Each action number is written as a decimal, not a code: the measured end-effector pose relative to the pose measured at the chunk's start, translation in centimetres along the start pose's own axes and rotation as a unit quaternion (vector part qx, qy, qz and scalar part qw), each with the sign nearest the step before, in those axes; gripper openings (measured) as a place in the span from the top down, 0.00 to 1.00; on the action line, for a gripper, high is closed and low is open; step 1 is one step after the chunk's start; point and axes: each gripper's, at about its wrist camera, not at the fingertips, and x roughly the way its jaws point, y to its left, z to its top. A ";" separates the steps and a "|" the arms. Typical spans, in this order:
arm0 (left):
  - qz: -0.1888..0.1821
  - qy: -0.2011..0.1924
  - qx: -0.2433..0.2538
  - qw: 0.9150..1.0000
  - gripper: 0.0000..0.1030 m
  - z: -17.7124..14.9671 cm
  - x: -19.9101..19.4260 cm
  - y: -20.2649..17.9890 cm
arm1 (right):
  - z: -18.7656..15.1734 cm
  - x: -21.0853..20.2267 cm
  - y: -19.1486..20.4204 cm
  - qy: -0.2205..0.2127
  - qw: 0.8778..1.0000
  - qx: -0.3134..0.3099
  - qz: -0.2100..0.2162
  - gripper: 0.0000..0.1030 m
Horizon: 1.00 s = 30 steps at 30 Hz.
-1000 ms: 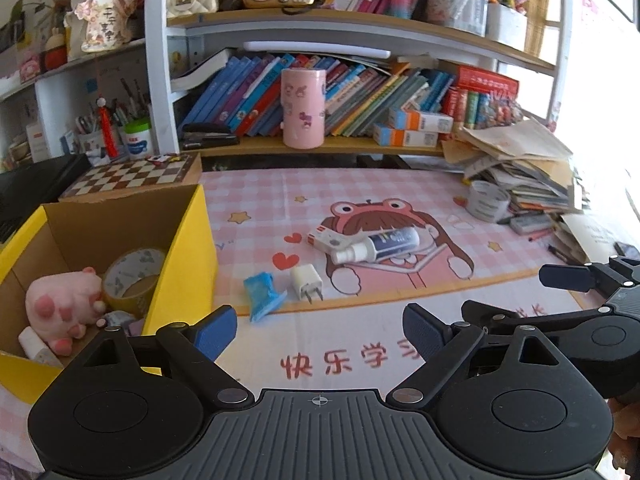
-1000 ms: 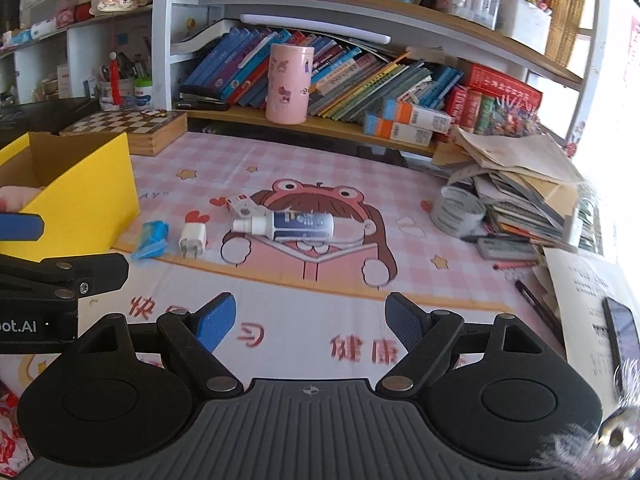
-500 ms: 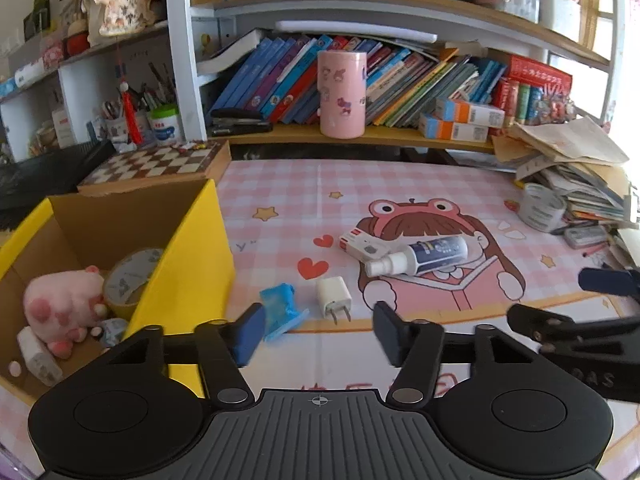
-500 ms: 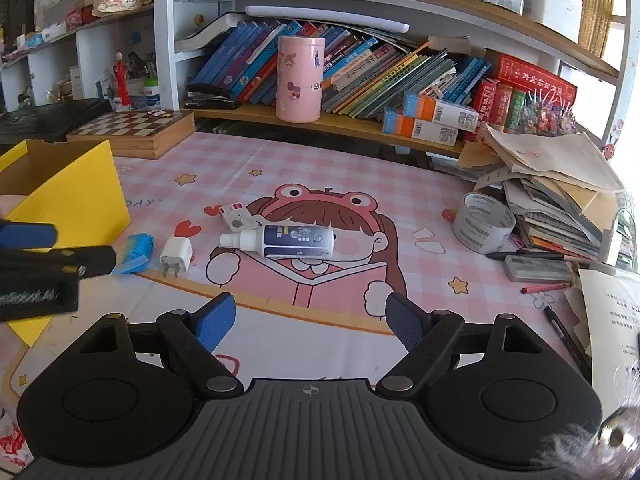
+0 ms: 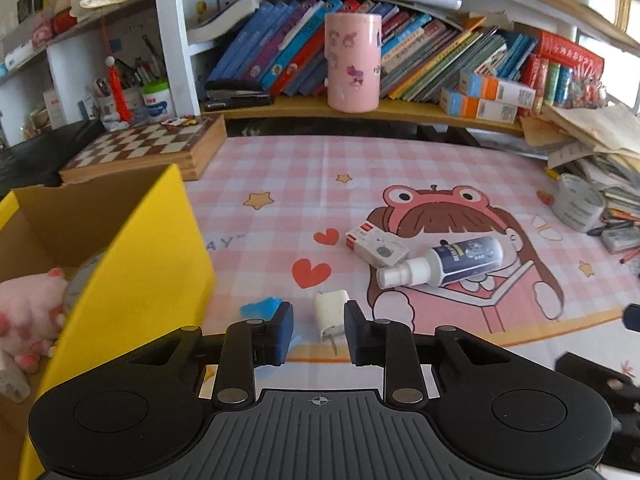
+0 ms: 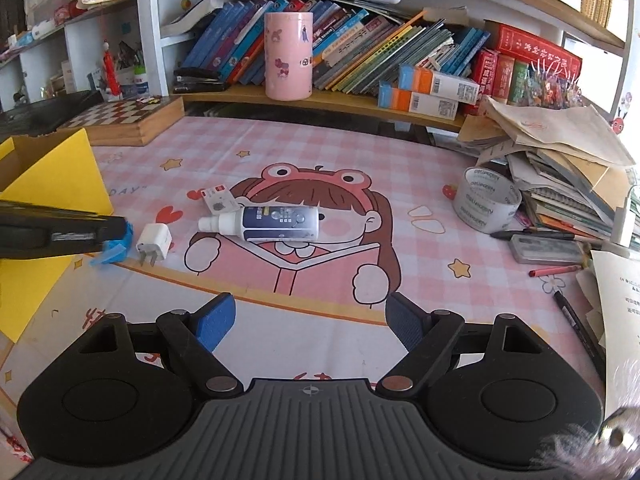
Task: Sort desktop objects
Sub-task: 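Close the left tool on the white plug while the right tool grips the spray bottle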
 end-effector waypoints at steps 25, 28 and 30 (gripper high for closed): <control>-0.019 0.045 -0.031 0.998 0.76 -0.3 4.0 0.2 | 5.2 6.6 0.0 -0.023 0.986 -0.161 0.041 0.25; -0.029 0.031 -0.037 0.998 0.76 -0.3 2.4 0.4 | 6.3 8.3 0.2 -0.014 0.980 -0.191 0.054 0.30; -0.036 0.027 -0.047 0.998 0.76 -0.2 1.4 0.7 | 6.6 9.2 0.6 -0.002 0.976 -0.208 0.063 0.35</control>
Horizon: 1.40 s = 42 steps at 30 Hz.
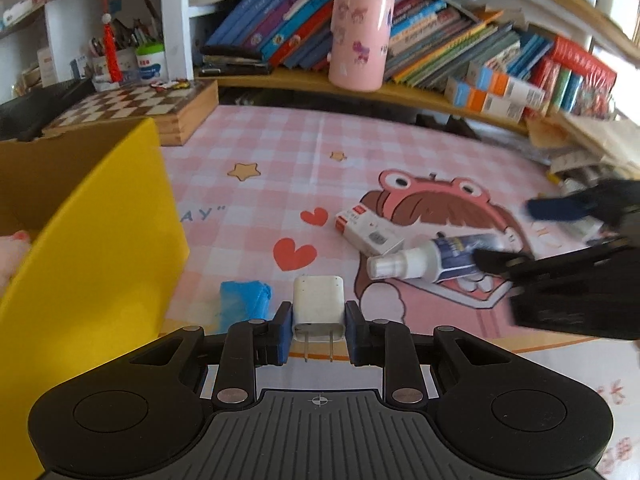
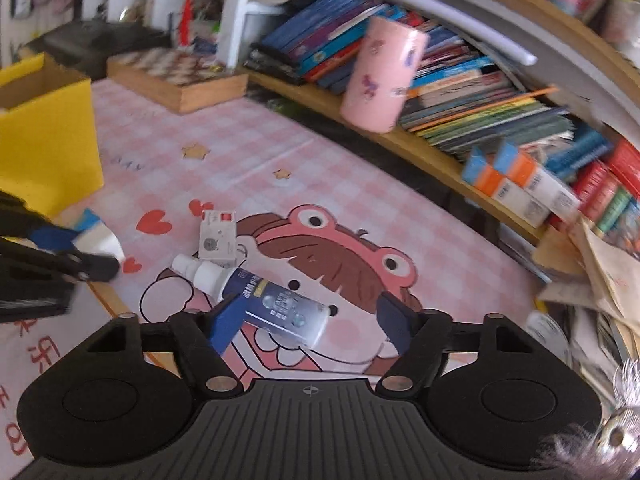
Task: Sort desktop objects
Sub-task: 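Close the left tool on the white plug while the right tool grips the spray bottle, then lift and carry the plug and spray bottle with both tools over the yellow box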
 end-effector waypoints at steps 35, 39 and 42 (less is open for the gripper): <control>-0.079 -0.033 -0.062 0.994 0.76 -2.7 -8.4 1.3 | -1.5 1.8 0.1 0.131 0.977 -0.033 0.164 0.71; -0.090 -0.034 -0.055 0.994 0.76 -2.8 -8.7 0.8 | -3.1 -0.2 1.1 0.136 0.981 0.015 0.141 0.71; -0.093 -0.037 -0.051 0.994 0.76 -3.0 -8.9 0.5 | -4.3 -1.6 1.9 0.136 0.981 0.063 0.124 0.70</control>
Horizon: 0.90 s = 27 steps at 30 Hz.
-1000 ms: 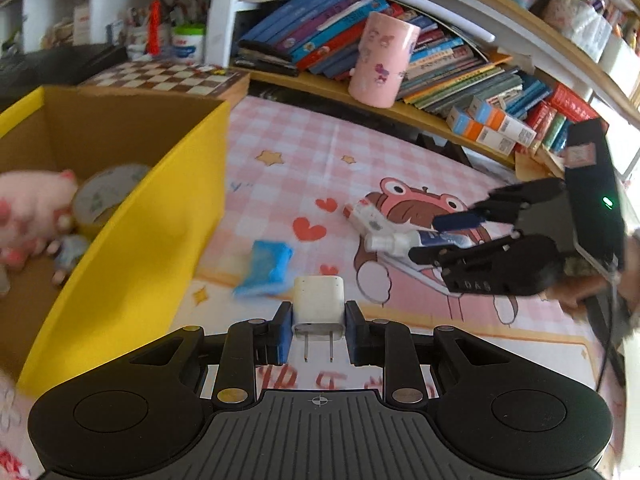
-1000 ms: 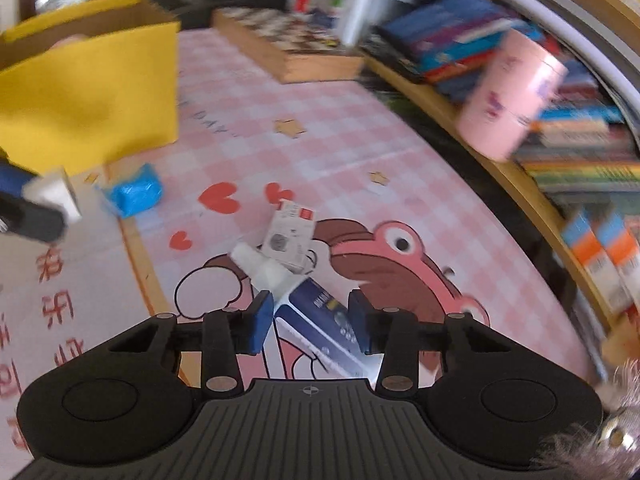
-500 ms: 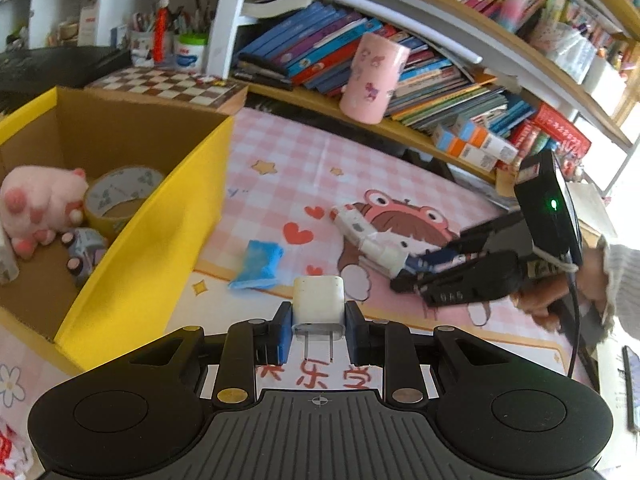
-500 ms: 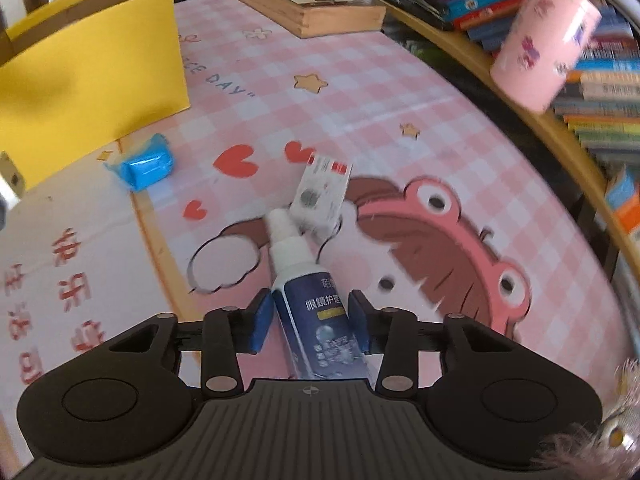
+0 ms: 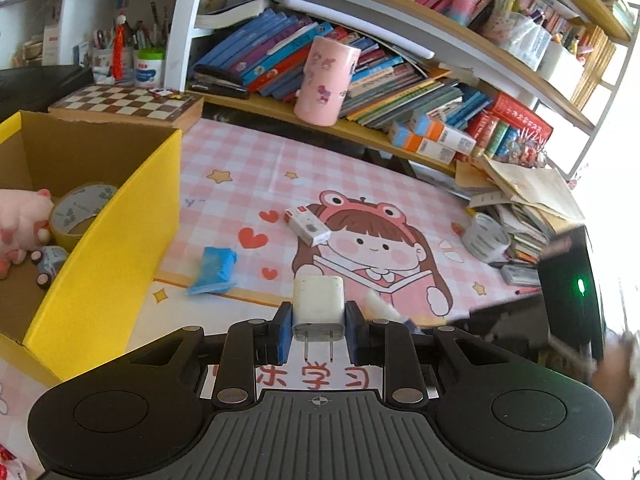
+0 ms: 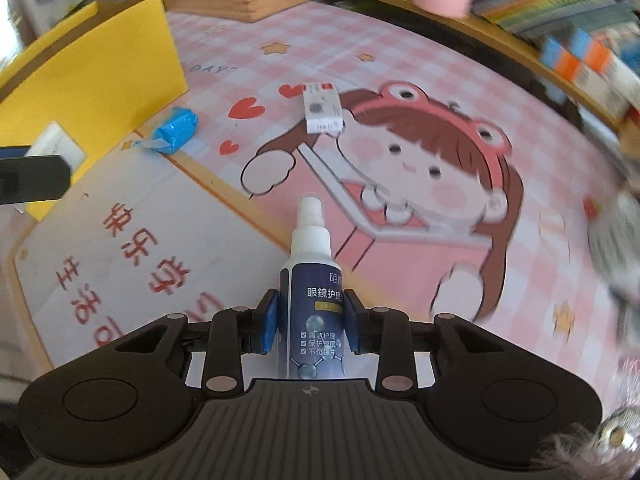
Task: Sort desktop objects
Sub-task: 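Lift and carry the plug and spray bottle with both tools over the yellow box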
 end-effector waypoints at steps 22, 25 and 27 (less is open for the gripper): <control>-0.020 -0.015 0.032 0.999 0.76 -0.5 -2.3 -0.3 | -4.8 -4.7 2.7 -0.065 0.987 0.145 -0.022 0.71; -0.029 -0.017 0.039 0.999 0.76 -0.3 -2.9 0.1 | -4.9 -5.8 3.1 -0.078 0.983 0.167 -0.020 0.71; -0.037 -0.017 0.042 0.998 0.76 0.0 -3.3 0.5 | -4.9 -6.6 3.4 -0.088 0.979 0.183 -0.020 0.71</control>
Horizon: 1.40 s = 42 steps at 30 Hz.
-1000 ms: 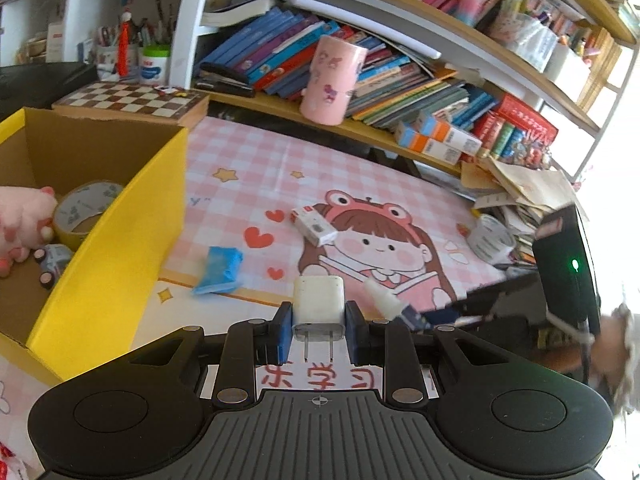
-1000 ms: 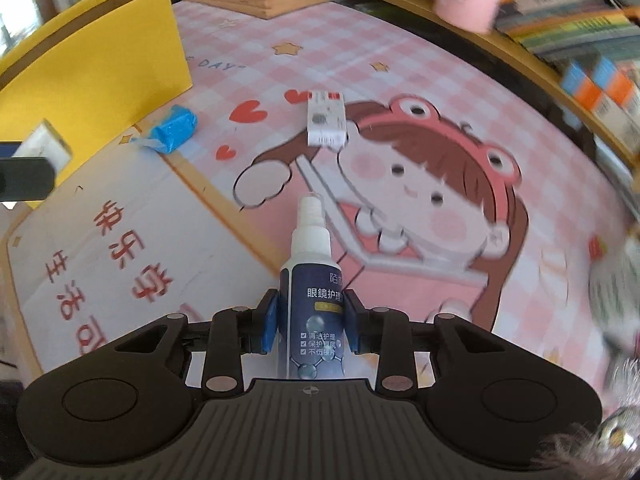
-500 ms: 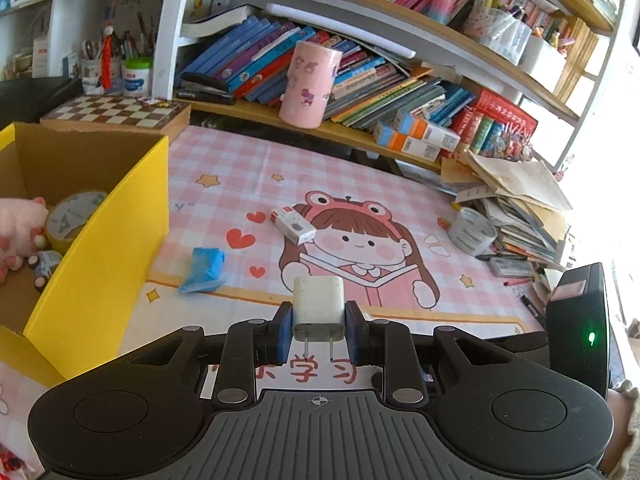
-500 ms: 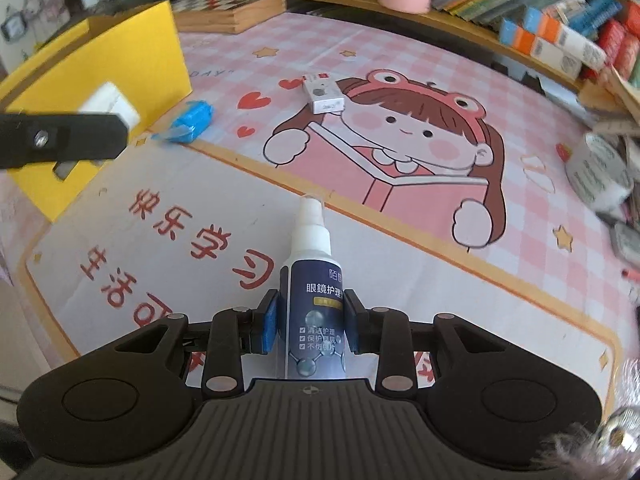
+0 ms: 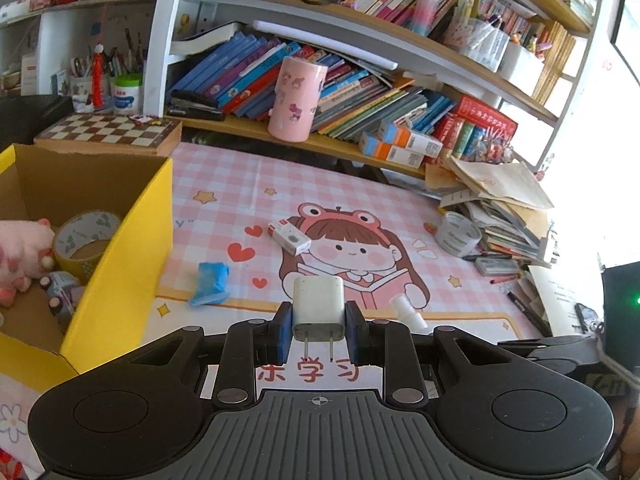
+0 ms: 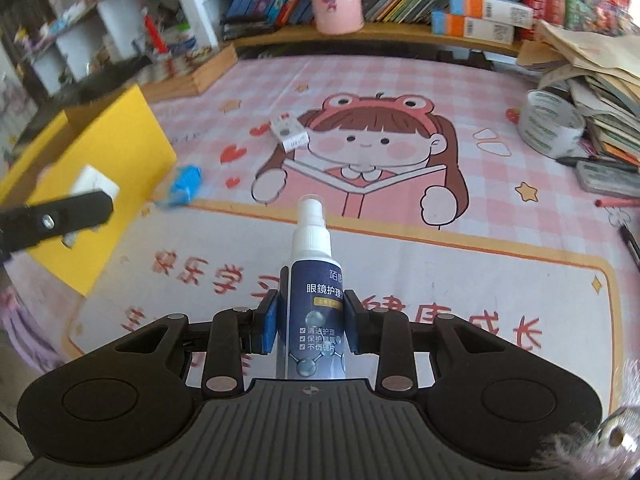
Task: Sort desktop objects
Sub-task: 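Lift and carry the plug and spray bottle with both tools over the yellow box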
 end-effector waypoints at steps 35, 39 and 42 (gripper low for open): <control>-0.056 -0.001 0.101 0.993 0.76 -3.7 -9.4 7.1 | -6.3 -4.2 14.5 -0.056 0.997 0.016 -0.049 0.71; -0.064 0.007 0.107 0.992 0.76 -4.7 -10.5 7.9 | -7.7 -4.5 15.7 -0.054 0.997 0.030 -0.052 0.71; -0.066 0.012 0.110 0.992 0.76 -5.6 -11.4 8.5 | -9.0 -4.8 16.7 -0.053 0.996 0.039 -0.055 0.71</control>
